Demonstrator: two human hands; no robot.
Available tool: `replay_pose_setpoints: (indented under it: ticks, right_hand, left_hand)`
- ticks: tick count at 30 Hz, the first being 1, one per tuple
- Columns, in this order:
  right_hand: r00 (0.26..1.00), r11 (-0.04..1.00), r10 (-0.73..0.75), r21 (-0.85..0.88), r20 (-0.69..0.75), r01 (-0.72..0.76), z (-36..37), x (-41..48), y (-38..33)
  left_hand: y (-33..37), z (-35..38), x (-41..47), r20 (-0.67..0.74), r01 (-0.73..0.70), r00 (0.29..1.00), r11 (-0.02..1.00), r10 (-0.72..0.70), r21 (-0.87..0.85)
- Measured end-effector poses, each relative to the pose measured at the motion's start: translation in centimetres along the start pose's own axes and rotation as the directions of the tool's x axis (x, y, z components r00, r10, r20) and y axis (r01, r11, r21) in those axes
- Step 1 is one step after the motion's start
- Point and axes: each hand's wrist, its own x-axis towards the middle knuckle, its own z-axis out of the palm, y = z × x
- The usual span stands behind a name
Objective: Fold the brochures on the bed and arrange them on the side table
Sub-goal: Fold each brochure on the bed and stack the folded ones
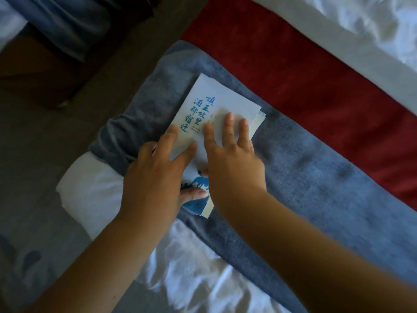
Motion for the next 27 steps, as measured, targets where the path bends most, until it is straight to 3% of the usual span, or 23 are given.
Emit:
replay_pose_setpoints:
  ticks: [3,6,9,13,17,23,27]
  right_hand:
    - [1.0,0.999,0.019,0.029,-0.013,-0.019,-0.4,0.2,-0.4]
    - [0.995,0.976,0.089,0.202,-0.038,-0.08,-0.3,-0.7,-0.6]
    - [0.971,0.875,0.231,0.45,-0.066,-0.177,0.6,-2.1,-0.8]
    - [0.929,0.746,0.326,0.651,-0.175,-0.14,1.8,-2.7,-1.5]
    - [0.888,0.808,0.359,0.573,-0.287,-0.141,2.4,-2.1,-1.4]
    - [0.876,0.887,0.371,0.399,-0.309,-0.234,3.3,-2.4,0.2]
    - [0.887,0.905,0.338,0.368,-0.316,-0.213,4.3,-3.0,2.2]
  left_hand:
    - [0.4,-0.4,0.7,-0.006,0.056,0.998,0.994,-0.057,-0.088]
    - [0.0,-1.3,1.7,-0.033,0.086,0.995,0.975,-0.095,-0.203]
    - [-0.7,-1.2,2.1,-0.048,0.152,0.983,0.932,-0.177,-0.329]
    - [-0.8,-0.2,2.0,-0.01,0.185,0.979,0.903,-0.205,-0.387]
    - [1.4,1.2,0.9,-0.069,0.243,0.951,0.868,-0.3,-0.433]
    - [5.5,3.8,-0.1,-0.124,0.361,0.872,0.793,-0.473,-0.491]
    - [7.2,5.6,-0.4,-0.238,0.348,0.842,0.824,-0.485,-0.446]
